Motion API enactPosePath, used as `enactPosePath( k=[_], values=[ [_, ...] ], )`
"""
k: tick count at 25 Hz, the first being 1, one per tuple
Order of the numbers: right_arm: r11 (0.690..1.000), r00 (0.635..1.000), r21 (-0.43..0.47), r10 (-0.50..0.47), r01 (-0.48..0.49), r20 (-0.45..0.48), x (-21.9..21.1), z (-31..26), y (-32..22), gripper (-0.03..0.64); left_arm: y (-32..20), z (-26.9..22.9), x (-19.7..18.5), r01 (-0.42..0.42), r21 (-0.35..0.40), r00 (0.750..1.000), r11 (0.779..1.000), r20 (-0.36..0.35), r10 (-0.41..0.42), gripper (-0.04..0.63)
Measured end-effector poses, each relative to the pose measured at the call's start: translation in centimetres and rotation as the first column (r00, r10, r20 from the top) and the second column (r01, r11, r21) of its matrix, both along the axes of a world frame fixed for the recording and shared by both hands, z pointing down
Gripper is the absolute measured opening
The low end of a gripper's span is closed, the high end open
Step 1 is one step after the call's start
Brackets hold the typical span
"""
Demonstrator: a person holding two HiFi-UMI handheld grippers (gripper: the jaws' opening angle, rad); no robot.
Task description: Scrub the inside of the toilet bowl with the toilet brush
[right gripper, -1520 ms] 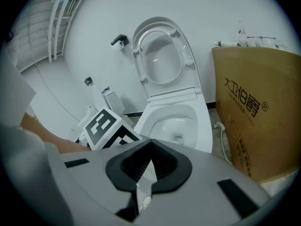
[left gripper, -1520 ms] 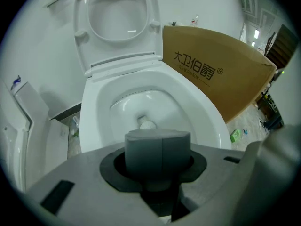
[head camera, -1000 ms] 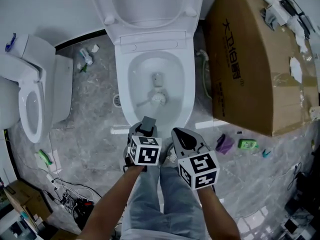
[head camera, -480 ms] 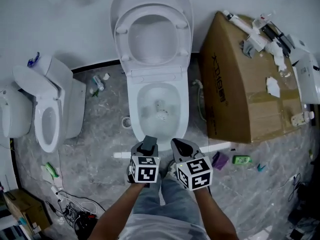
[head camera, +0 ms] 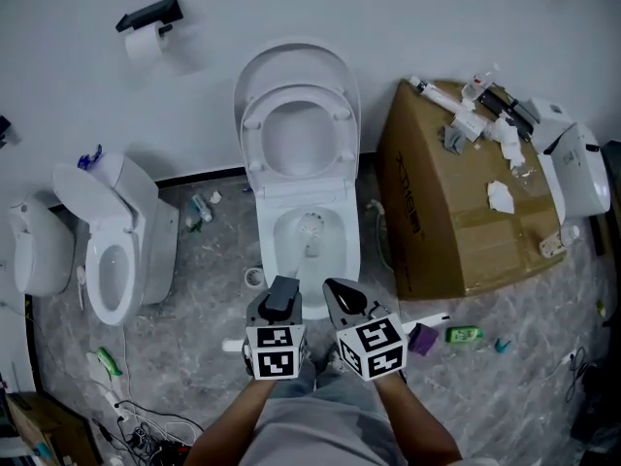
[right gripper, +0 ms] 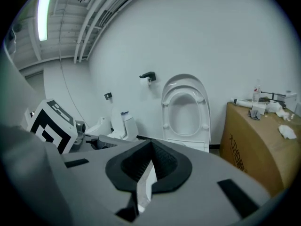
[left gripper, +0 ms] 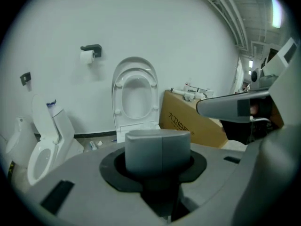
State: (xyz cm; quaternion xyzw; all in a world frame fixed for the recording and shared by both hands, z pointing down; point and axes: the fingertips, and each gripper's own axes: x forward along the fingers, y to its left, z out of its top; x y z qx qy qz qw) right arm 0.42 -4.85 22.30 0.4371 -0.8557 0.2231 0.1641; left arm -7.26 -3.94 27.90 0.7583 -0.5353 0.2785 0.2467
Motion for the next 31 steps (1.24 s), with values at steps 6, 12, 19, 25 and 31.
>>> enactPosePath(
  k=[6,12,19,25,31],
  values=[
    [0.997,1.0,0.079,-0.026,0.026,0.008,-1.7,-4.7,0.0,-0.003,-0.2,-5.9,-0.6,0.001,0.118,0.999,0.993,-0.04,0.004,0.158],
    [0.989,0.999,0.141,-0.048,0.048,-0.006,-3.2,-6.7,0.3,-0.003,-0.5,-9.0,-0.7,0.002,0.202,0.997,0.979,-0.073,0.013,0.158],
    [0.983,0.998,0.173,-0.055,0.057,-0.016,-3.6,-7.5,1.1,-0.003,-0.1,-10.3,-0.5,0.006,0.238,0.994,0.971,-0.112,0.021,0.158],
    [0.982,0.998,0.18,-0.054,0.056,-0.013,-3.8,-7.7,1.4,-0.003,0.2,-11.1,-0.6,0.014,0.26,0.992,0.965,-0.125,0.019,0.158],
    [0.984,0.999,0.173,-0.05,0.051,-0.006,-3.8,-7.5,1.6,-0.003,0.5,-11.4,-0.7,0.014,0.27,0.992,0.963,-0.124,0.021,0.158]
  ],
)
